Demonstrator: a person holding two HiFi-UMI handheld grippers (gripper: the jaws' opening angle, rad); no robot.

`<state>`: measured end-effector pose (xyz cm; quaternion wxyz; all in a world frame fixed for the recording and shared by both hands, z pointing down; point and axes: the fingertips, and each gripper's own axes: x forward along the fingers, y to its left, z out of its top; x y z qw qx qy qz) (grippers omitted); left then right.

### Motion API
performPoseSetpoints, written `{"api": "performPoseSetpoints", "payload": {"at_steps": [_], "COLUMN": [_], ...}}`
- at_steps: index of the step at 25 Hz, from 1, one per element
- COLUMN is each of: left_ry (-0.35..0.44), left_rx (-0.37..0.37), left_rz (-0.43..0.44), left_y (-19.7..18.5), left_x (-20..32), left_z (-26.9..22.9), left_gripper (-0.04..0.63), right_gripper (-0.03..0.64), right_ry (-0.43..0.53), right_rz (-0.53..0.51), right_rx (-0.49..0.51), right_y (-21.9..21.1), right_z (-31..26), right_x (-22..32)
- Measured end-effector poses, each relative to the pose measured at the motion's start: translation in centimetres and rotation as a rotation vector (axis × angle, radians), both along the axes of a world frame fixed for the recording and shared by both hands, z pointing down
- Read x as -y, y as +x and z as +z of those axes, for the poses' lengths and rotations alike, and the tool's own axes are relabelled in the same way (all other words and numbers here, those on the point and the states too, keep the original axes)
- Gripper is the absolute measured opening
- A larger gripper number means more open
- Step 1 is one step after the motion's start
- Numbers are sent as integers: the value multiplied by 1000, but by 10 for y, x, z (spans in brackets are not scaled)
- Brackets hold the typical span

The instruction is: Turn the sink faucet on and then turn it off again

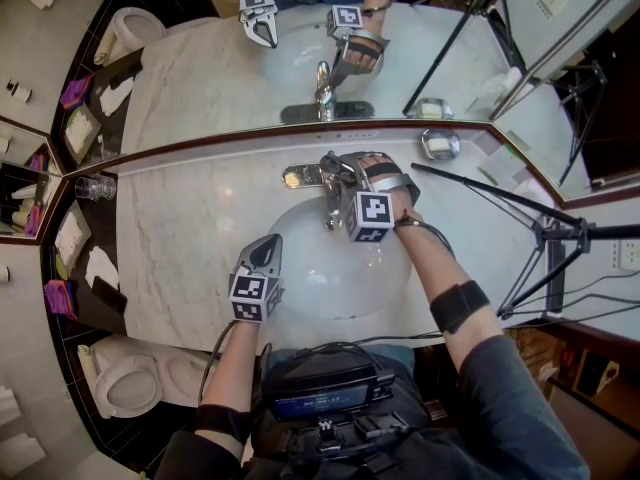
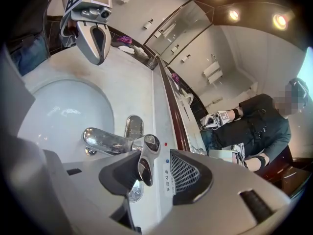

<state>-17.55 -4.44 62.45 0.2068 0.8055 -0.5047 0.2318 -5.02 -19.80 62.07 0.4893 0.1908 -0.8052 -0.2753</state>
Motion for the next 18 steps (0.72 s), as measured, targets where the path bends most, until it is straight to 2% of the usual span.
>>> {"api": "performPoseSetpoints", "payload": {"at_steps": [9,18], "left_ry": [-3,4], "left_rx": [-5,3], "left_rz": [-5,-4], "left_y": [-1,-3], "left_x": [0,1], "left_z": [1,3], "left_gripper": [0,0], "right_gripper": [198,198], "right_ry": [-55,-112], "right_rz": [-6,-68], "right_rx": [6,-50], "right_y": [-6,-9], "right_z": [-3,3], "right_x": [7,8]}}
